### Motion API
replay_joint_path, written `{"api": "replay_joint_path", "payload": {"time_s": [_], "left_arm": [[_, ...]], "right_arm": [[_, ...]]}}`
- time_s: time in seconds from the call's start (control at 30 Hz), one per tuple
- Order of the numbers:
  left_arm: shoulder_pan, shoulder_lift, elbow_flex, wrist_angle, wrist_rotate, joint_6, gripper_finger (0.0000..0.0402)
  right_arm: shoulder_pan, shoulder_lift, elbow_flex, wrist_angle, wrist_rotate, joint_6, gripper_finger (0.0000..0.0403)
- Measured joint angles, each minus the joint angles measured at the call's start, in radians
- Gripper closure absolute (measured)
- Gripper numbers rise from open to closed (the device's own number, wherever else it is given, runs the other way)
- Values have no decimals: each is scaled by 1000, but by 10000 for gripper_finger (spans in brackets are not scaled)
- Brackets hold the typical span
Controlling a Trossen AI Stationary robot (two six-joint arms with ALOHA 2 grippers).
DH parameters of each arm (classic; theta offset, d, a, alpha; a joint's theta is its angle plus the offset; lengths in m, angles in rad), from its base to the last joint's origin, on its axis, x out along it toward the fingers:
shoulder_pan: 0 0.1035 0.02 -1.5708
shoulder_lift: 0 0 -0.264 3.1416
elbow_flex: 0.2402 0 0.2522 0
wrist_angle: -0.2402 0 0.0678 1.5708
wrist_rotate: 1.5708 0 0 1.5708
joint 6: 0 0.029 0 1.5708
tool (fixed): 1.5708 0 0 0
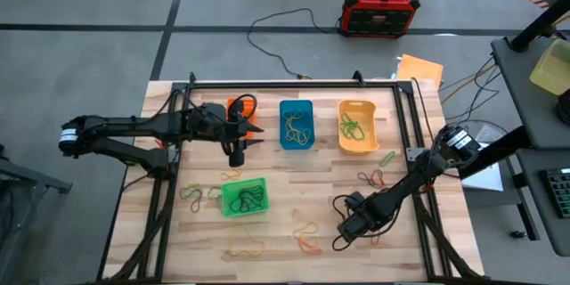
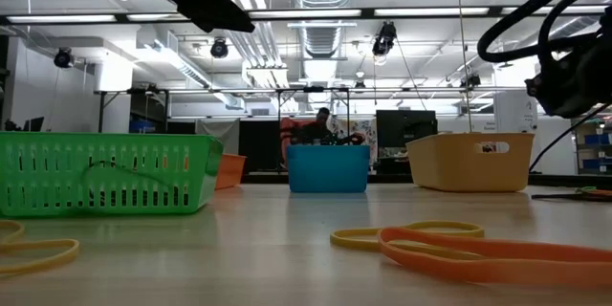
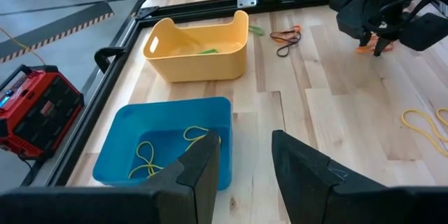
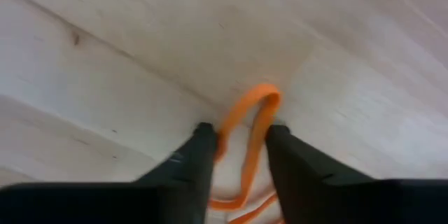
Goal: Sort rubber bands into baskets
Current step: Put the orange rubberband into the orange bin
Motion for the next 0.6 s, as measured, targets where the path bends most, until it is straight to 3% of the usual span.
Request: {"api": "replay_joint_path", "payload": {"time_s": [0.13,0.27,0.47,0.6], "left_arm": [[0,0,0,0,2,0,286],[0,0,-11,25,51,-1,286],[-7,0,-77,253,272,-34,286],[-11,0,-161,454,296,-77,286]], "right_arm": [[0,-1,0,11,4,-47,371],[2,-33,-5,22,90,-90,390],[-34,-139,-5,165,474,-305,393],[-78,-186,-5,345,680,-613,393]]}}
